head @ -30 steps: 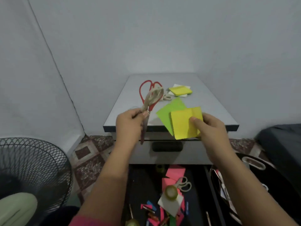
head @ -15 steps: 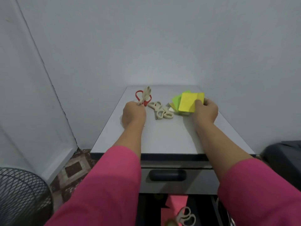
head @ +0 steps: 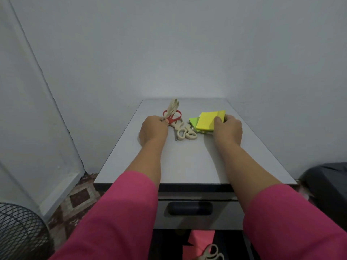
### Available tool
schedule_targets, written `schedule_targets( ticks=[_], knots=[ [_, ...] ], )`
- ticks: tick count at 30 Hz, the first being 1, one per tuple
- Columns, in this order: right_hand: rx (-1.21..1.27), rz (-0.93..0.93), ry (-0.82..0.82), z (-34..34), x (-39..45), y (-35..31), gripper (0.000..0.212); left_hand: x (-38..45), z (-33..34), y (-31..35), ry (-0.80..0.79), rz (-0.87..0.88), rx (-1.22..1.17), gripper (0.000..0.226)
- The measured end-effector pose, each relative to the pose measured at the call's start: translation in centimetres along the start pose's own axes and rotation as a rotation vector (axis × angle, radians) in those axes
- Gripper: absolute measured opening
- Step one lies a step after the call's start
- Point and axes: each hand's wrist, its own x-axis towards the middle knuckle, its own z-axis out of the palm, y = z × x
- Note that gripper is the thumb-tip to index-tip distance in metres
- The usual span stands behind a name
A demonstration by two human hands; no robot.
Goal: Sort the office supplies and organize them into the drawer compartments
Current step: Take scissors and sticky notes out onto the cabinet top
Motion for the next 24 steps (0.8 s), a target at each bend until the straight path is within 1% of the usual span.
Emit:
schedule_targets(
  ticks=[3, 6, 7, 9, 11, 17, 19, 24],
  knots=[
    [0.011, 0.007, -0.004, -0.2, -0.3, -0.2, 0.035, 0.0, 0.0, 0.0, -0.006, 0.026, 0.025, 0.026],
    [0.087, 0.054, -0.011, -0.5, -0.4, -0.5, 0.041, -0.1, 0.0, 0.1, -0.012, 0.047, 0.055, 0.032],
    [0.104, 0.057, -0.015, -0.5, -0.4, -0.5, 0.038, -0.2, 0.0, 0.1, -0.013, 0.055, 0.068, 0.033],
    [0.125, 0.051, -0.021, -0.4, -0.4, -0.6, 0.023, -0.4, 0.0, 0.2, -0.005, 0.083, 0.084, 0.031],
    [0.140, 0.055, -0.034, -0.5, -0.6, -0.7, 0.025, -0.5, 0.0, 0.5, 0.006, 0.127, 0.112, 0.027],
    [0.134, 0.052, -0.030, -0.8, -0.9, -1.0, 0.024, -1.0, 0.8, 0.8, 0.046, 0.376, 0.332, 0.034],
    [0.134, 0.051, -0.030, -0.7, -0.9, -0.9, 0.024, -1.1, 1.0, 0.8, 0.032, 0.442, 0.398, 0.034],
    [0.141, 0.046, -0.031, -0.6, -0.7, -0.8, 0.024, -1.1, 1.3, 0.7, -0.001, 0.460, 0.455, 0.033]
  ],
)
